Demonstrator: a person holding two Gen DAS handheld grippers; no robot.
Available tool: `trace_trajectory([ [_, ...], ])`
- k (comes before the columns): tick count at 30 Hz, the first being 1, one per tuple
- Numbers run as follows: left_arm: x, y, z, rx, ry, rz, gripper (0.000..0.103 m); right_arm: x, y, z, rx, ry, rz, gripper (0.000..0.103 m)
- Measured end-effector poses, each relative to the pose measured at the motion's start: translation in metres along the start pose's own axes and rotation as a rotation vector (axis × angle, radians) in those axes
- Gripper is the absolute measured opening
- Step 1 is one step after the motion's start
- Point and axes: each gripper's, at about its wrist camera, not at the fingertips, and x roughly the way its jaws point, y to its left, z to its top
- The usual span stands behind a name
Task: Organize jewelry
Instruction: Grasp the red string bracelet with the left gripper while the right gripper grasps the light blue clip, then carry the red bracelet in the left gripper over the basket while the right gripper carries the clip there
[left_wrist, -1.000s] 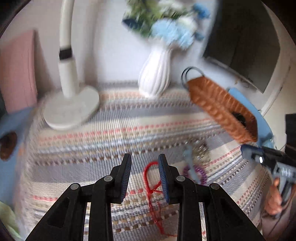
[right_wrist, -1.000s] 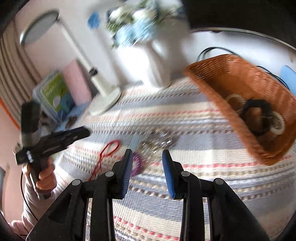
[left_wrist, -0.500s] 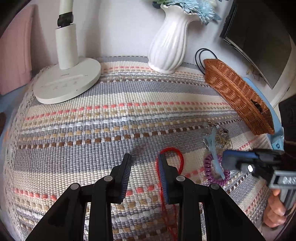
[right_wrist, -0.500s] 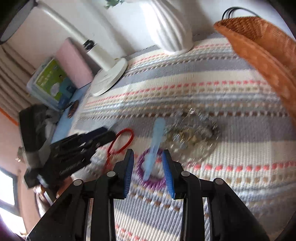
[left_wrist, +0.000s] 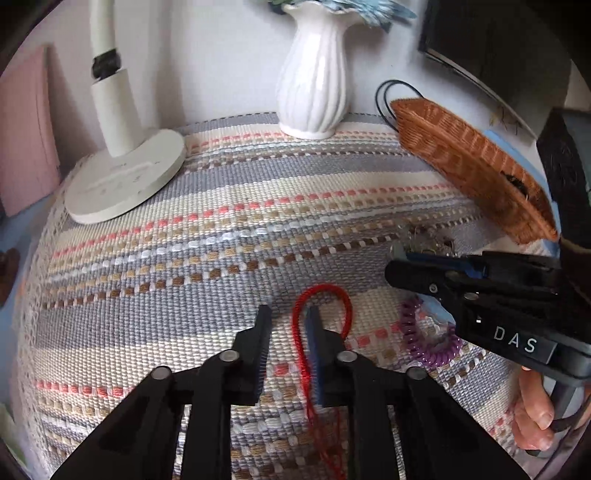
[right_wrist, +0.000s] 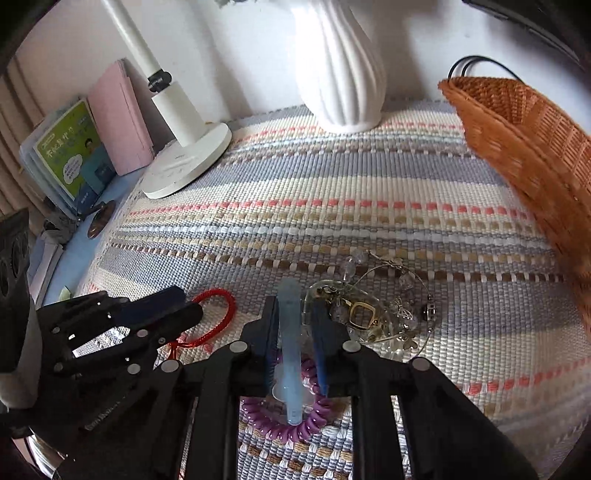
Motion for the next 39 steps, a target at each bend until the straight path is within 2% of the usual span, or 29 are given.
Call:
trace_trajectory([
  [2,0.001,-0.008,-0.001,0.034,-0.008,0.024,0.004,-0.009,0.001,0.001,-0.005,-0.035,0.016,0.014],
  [5,0.001,-0.012,-0.001,0.041,-0.013,0.014,0.004,-0.029,-0.001,0.001,-0.007,-0.098,0.056,0.014],
  [9,-0.012,0.007,0.003,-0.056,-0.051,-0.160,0.004,-0.043,-0.012,-0.001,0.029,-0.125,0.150,0.014],
  [11,-0.018,0.021,0.004,-0.118,-0.077,-0.237,0.004,-0.047,-0.019,-0.002,0.047,-0.127,0.169,0.014],
  [15,-0.023,0.037,0.003,-0.188,-0.098,-0.325,0.004,-0.052,-0.032,-0.002,0.084,-0.138,0.187,0.014],
  [19,-0.030,0.035,0.004,-0.184,-0.131,-0.329,0.004,-0.062,-0.038,-0.003,0.108,-0.169,0.194,0.014],
  [21,-0.035,0.032,0.006,-0.169,-0.146,-0.305,0.004,-0.068,-0.038,-0.002,0.109,-0.178,0.195,0.014],
  [25,-0.051,0.025,0.010,-0.151,-0.171,-0.312,0.004,-0.097,-0.046,-0.005,0.110,-0.205,0.220,0.014],
  [27,-0.063,0.017,0.015,-0.127,-0.192,-0.306,0.004,-0.113,-0.048,-0.006,0.099,-0.233,0.202,0.014],
  [32,-0.089,-0.020,0.042,-0.049,-0.236,-0.313,0.004,-0.160,-0.073,-0.002,0.125,-0.323,0.182,0.014],
  [39,-0.097,-0.075,0.095,0.031,-0.270,-0.356,0.004,-0.223,-0.133,0.009,0.206,-0.447,0.132,0.014],
])
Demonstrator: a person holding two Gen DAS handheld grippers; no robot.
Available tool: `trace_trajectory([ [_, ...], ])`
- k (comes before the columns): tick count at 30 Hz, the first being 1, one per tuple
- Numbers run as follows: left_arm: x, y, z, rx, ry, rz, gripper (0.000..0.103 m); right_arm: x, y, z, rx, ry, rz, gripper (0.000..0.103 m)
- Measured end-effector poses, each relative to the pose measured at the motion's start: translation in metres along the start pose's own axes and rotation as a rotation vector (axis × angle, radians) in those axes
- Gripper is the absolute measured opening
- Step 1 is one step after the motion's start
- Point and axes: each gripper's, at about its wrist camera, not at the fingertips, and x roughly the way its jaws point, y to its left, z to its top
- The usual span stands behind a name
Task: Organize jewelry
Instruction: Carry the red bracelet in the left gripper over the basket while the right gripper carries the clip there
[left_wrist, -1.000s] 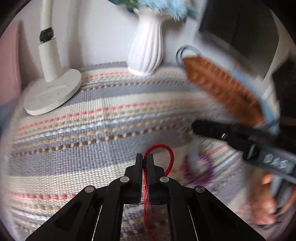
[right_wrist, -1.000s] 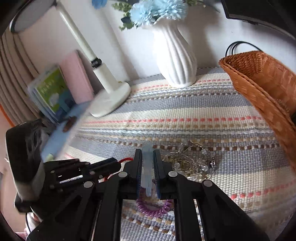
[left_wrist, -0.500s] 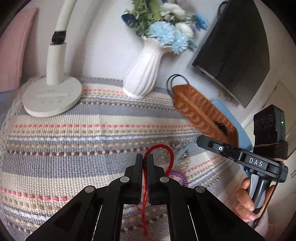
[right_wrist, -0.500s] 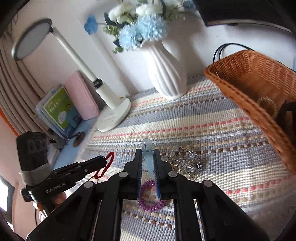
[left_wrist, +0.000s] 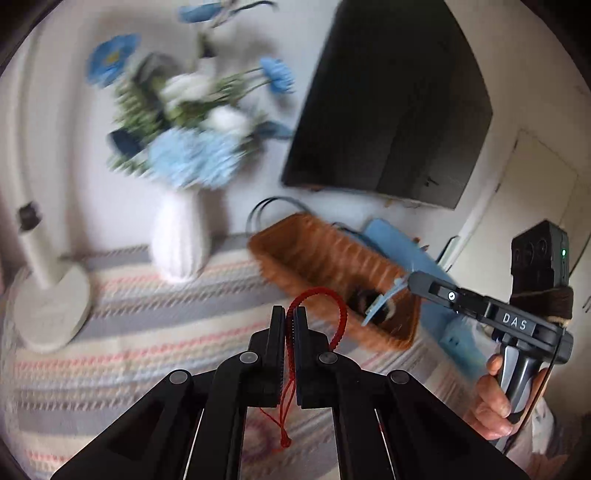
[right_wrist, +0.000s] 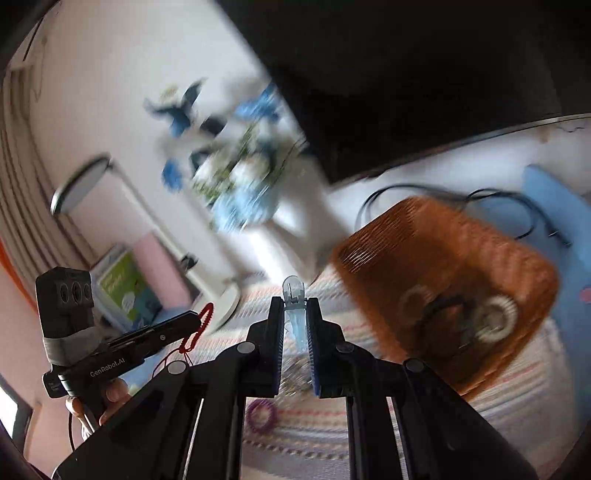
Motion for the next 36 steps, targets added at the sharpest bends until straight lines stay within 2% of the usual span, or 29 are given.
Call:
trace_trajectory([
  [5,0.031,-0.029,0.035,0.007,-0.018,-0.076,0.004,-0.019,-0.038,0.024,0.032,-0.059,-0.082,0.014],
  [11,0.077,-0.067,0.062,0.005,-0.052,-0.135,0.004,-0.018,-0.066,0.026,0.017,-0.094,-0.223,0.014],
  [15,0.110,-0.086,0.063,0.013,-0.056,-0.107,0.004,-0.009,-0.091,0.022,0.029,-0.079,-0.291,0.014],
  [18,0.137,-0.089,0.057,0.010,-0.029,-0.132,0.004,-0.002,-0.101,0.020,0.030,-0.069,-0.324,0.014],
  [20,0.155,-0.084,0.050,0.002,0.002,-0.159,0.004,0.005,-0.104,0.018,0.018,-0.063,-0.362,0.014],
  [23,0.175,-0.069,0.040,-0.030,0.046,-0.142,0.004,0.015,-0.108,0.014,0.013,-0.052,-0.387,0.014],
  [25,0.185,-0.056,0.034,-0.067,0.065,-0.157,0.004,0.023,-0.108,0.011,-0.006,-0.039,-0.426,0.014],
  [30,0.206,-0.042,0.027,-0.121,0.112,-0.168,0.004,0.035,-0.117,0.007,0.016,-0.002,-0.405,0.014],
  [36,0.218,-0.052,0.021,-0.064,0.127,-0.094,0.004,0.039,-0.116,0.005,0.007,0.015,-0.379,0.014],
])
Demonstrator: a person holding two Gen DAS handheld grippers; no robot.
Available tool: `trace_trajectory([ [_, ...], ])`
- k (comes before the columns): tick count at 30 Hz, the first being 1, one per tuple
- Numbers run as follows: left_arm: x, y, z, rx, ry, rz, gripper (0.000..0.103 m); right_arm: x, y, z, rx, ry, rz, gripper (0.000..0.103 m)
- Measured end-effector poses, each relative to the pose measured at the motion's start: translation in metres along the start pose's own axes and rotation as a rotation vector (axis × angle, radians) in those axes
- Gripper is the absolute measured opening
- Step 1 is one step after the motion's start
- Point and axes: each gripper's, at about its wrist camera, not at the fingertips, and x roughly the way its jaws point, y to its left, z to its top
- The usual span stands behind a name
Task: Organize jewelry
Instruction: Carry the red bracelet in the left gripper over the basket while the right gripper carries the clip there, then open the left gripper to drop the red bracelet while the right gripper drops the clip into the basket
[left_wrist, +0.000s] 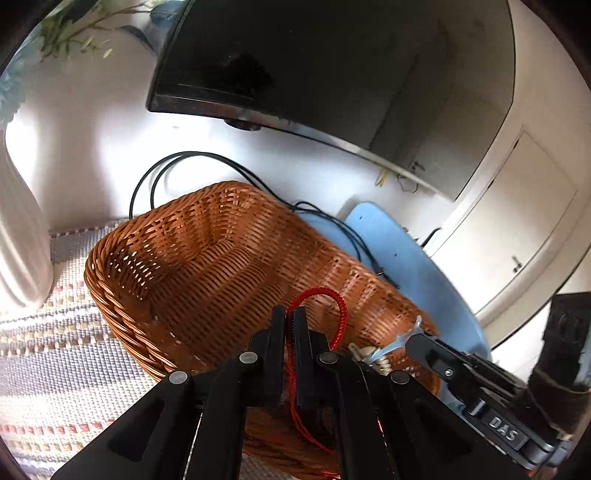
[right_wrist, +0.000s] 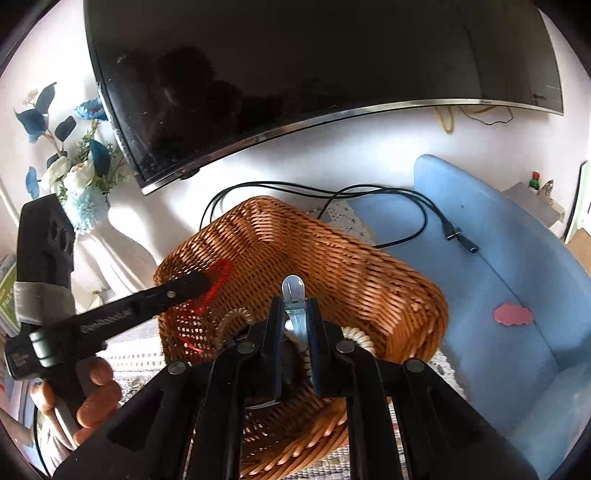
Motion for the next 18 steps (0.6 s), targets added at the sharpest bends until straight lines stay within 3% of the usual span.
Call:
trace_trajectory([
  [4,0.002,-0.001,-0.002,0.018,-0.005,0.030,0.007,-0.003,-0.012,0.000,0.077,-0.003,0.081,0.016],
  [6,-0.002,0.000,0.000,-0.003,-0.004,0.022,0.029,-0.006,-0.023,0.001,0.137,-0.007,0.149,0.017],
  [8,-0.009,0.001,0.001,-0.010,-0.024,0.018,0.039,-0.007,-0.032,0.001,0.178,-0.014,0.178,0.025],
  [14,-0.025,-0.010,0.004,0.009,-0.042,0.006,0.040,-0.010,-0.033,0.002,0.180,-0.028,0.184,0.028],
  [18,-0.045,-0.027,0.005,0.048,-0.069,-0.008,0.040,-0.017,-0.027,0.000,0.139,-0.064,0.133,0.028],
])
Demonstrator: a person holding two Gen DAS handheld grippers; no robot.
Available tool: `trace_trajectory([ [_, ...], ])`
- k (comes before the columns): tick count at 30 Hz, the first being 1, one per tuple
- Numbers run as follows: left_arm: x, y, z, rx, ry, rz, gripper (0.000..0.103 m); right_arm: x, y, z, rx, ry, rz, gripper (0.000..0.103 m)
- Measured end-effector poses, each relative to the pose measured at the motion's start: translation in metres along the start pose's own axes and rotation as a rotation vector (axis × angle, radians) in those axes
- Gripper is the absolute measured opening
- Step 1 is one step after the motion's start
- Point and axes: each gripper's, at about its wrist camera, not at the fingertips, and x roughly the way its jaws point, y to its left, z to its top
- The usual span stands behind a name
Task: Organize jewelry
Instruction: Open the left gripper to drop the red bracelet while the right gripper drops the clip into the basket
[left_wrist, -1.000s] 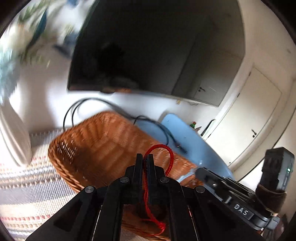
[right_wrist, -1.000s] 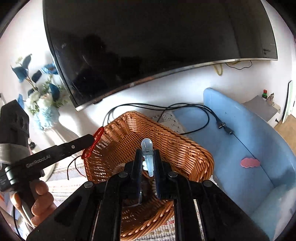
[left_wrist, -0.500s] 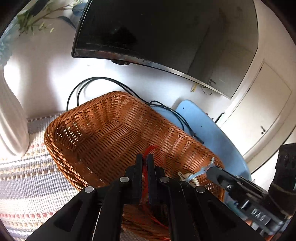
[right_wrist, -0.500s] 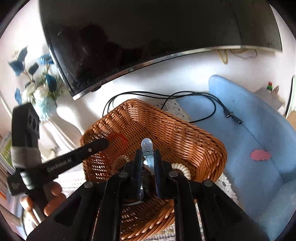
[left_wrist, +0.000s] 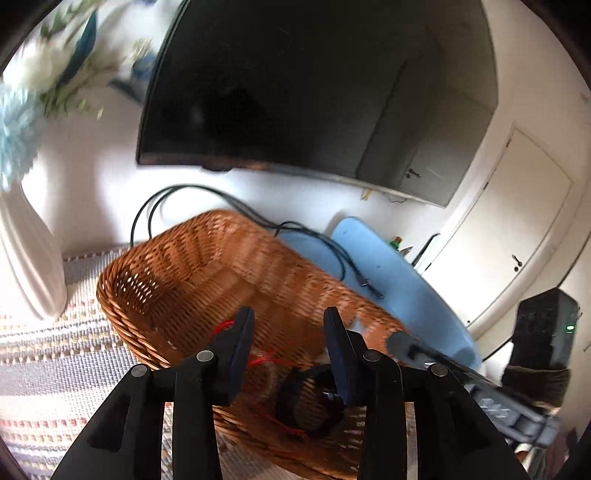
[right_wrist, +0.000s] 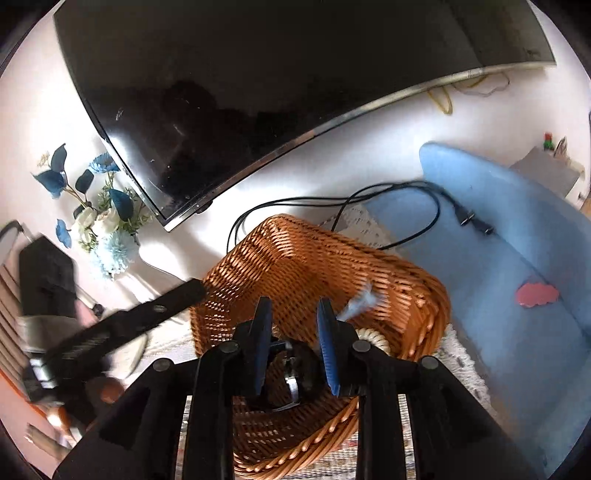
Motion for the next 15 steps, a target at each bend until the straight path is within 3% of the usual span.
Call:
trace_trajectory([
  [4,-0.038,-0.016,-0.005,0.061,-0.040,-0.011,0.040,-0.010,0.010,-0.007,-0.067,-0.070,-0.131,0.028],
  [10,-0.118,-0.013,-0.025,0.143,-0.086,0.070,0.041,-0.026,0.030,-0.021,-0.075,-0.065,-0.142,0.028],
  [13,-0.162,0.003,-0.041,0.145,-0.120,0.066,0.056,-0.037,0.052,-0.037,-0.117,-0.049,-0.119,0.028],
  [15,-0.186,0.014,-0.052,0.127,-0.141,0.074,0.059,-0.043,0.070,-0.049,-0.159,-0.033,-0.109,0.028],
])
